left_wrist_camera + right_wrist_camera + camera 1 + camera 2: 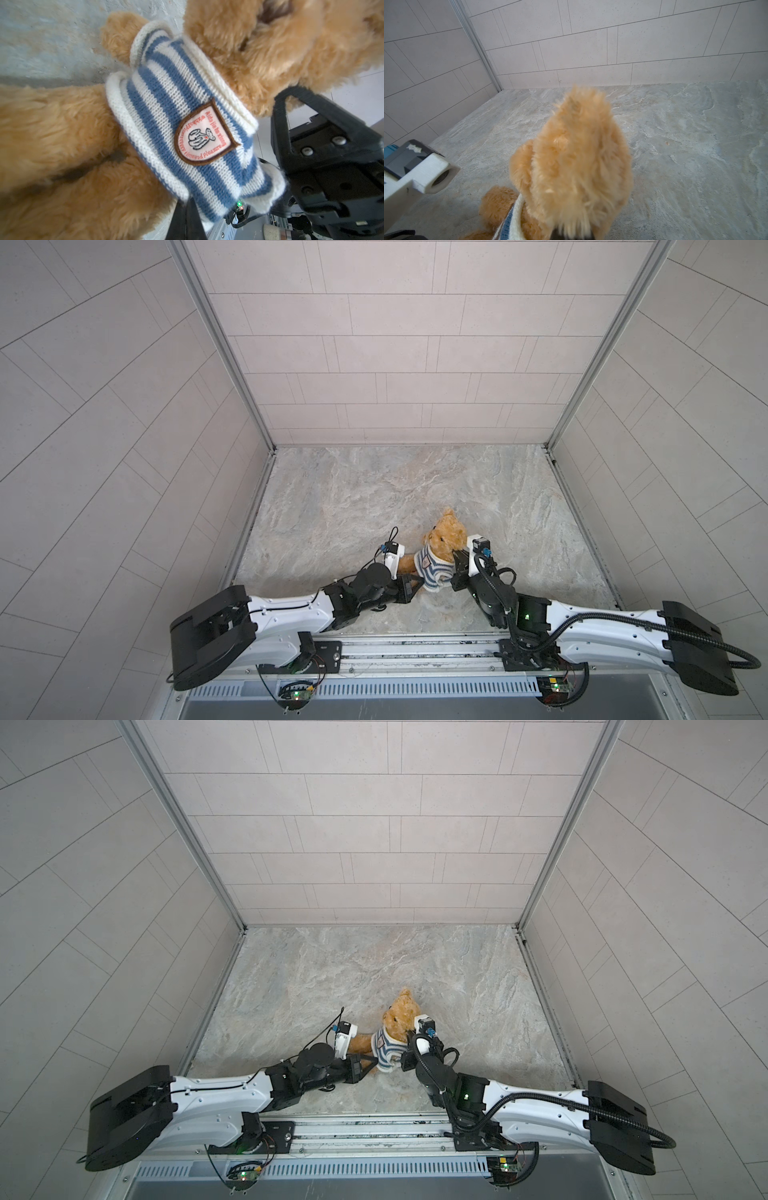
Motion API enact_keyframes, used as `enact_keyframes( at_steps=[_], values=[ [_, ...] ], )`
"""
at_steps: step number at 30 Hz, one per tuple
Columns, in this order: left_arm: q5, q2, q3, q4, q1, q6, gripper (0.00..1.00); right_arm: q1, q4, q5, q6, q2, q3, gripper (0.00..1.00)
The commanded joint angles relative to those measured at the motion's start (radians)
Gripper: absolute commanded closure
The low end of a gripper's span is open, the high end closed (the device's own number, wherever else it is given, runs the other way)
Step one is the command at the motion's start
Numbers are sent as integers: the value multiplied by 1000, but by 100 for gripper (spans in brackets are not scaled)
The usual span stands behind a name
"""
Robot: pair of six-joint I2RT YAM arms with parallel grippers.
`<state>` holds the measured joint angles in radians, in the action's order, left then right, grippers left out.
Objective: Dress the teddy bear
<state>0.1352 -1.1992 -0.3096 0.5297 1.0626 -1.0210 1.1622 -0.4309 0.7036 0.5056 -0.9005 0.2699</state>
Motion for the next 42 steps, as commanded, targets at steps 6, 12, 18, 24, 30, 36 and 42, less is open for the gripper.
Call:
enact_keyframes(
  at_steps=[6,12,18,24,30,36,42],
  values=[
    [-56,46,50,-77,-21,-28,100,0,6,32,17,40,-19,100],
    [-82,124,90,-140,-33,-19,100,-1,11,37,1,48,-22,100],
    [-88,232,139,-209,-72,-12,100,-2,18,43,-6,58,-24,100],
    [-94,331,164,-295,-110,9,100,-1,35,49,-6,71,-22,100],
    [-56,348,214,-250,-170,-17,100,-1,44,56,-3,68,-17,100],
    [-15,299,146,-241,-173,33,100,-4,27,51,2,25,-3,100],
    [56,163,64,-157,-142,79,100,-38,19,-12,28,-31,9,100]
  ],
)
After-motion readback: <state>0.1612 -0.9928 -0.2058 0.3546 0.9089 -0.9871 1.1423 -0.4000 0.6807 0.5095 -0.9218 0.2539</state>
